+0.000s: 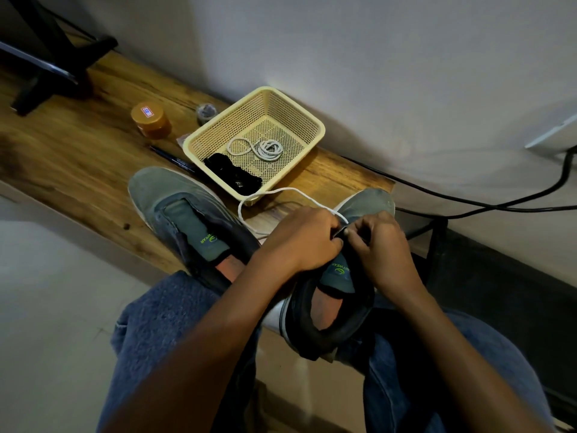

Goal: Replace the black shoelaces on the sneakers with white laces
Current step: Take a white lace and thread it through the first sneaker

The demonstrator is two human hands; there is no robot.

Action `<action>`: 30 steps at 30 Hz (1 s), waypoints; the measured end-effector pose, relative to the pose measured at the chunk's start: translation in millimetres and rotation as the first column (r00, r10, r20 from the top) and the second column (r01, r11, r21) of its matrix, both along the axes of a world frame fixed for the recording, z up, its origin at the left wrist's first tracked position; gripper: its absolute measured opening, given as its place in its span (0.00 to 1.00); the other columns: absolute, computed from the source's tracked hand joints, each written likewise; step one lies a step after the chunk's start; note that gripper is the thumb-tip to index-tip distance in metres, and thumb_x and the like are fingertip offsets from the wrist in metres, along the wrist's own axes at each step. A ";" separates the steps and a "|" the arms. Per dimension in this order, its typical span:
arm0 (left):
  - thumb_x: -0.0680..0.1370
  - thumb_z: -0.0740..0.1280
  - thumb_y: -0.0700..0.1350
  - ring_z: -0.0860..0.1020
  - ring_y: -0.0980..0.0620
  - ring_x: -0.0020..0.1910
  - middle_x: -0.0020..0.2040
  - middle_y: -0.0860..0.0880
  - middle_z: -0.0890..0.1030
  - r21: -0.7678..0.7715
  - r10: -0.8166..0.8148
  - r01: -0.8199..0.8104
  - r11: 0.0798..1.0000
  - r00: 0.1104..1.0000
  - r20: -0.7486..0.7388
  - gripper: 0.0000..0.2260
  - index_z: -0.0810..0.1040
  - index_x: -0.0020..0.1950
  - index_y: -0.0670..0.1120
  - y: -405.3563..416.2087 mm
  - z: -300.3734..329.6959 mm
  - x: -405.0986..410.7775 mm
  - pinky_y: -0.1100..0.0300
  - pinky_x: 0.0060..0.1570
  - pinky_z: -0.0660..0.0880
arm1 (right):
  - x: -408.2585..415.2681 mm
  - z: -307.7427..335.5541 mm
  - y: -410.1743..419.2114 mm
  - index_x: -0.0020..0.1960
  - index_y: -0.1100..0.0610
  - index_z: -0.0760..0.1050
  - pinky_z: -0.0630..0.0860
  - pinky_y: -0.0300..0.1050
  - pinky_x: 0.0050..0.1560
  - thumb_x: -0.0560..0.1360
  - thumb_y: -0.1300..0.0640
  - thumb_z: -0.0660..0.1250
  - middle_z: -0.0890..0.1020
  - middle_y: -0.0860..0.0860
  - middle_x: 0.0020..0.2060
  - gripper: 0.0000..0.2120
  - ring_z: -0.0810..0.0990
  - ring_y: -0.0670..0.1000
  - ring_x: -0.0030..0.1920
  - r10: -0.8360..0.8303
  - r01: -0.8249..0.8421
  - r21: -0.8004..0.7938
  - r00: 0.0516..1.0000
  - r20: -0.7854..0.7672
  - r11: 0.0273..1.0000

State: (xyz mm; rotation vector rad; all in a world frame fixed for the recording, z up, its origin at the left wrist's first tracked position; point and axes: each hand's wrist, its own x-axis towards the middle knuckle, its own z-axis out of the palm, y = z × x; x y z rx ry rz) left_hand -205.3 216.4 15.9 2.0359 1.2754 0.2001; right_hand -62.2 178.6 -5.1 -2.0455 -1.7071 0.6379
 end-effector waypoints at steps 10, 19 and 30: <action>0.78 0.66 0.42 0.76 0.60 0.27 0.34 0.53 0.80 -0.235 0.276 -0.229 0.945 0.942 0.191 0.06 0.81 0.44 0.51 7.2 -7.8 3.0 0.74 0.26 0.67 | -0.6 15.0 1.7 0.39 0.54 0.84 0.77 0.46 0.44 0.71 0.59 0.74 0.83 0.48 0.37 0.02 0.80 0.47 0.39 -0.100 0.097 -0.038 0.992 -0.081 0.995; 0.76 0.69 0.44 0.75 0.58 0.30 0.34 0.53 0.78 -0.215 0.234 -0.199 0.956 0.960 0.153 0.06 0.78 0.40 0.51 13.2 -14.5 6.4 0.63 0.36 0.71 | 3.0 18.9 0.8 0.33 0.46 0.76 0.80 0.47 0.44 0.69 0.59 0.76 0.80 0.41 0.31 0.12 0.80 0.41 0.36 -0.154 0.144 -0.075 0.977 -0.148 0.987; 0.82 0.59 0.42 0.83 0.53 0.38 0.46 0.52 0.80 -0.204 0.611 -0.577 0.791 0.763 0.211 0.06 0.72 0.47 0.50 28.9 1.1 -18.6 0.52 0.43 0.81 | 10.4 18.3 1.8 0.52 0.49 0.80 0.65 0.50 0.55 0.69 0.54 0.76 0.77 0.51 0.54 0.12 0.68 0.56 0.61 -0.046 0.063 -0.108 0.988 0.148 0.992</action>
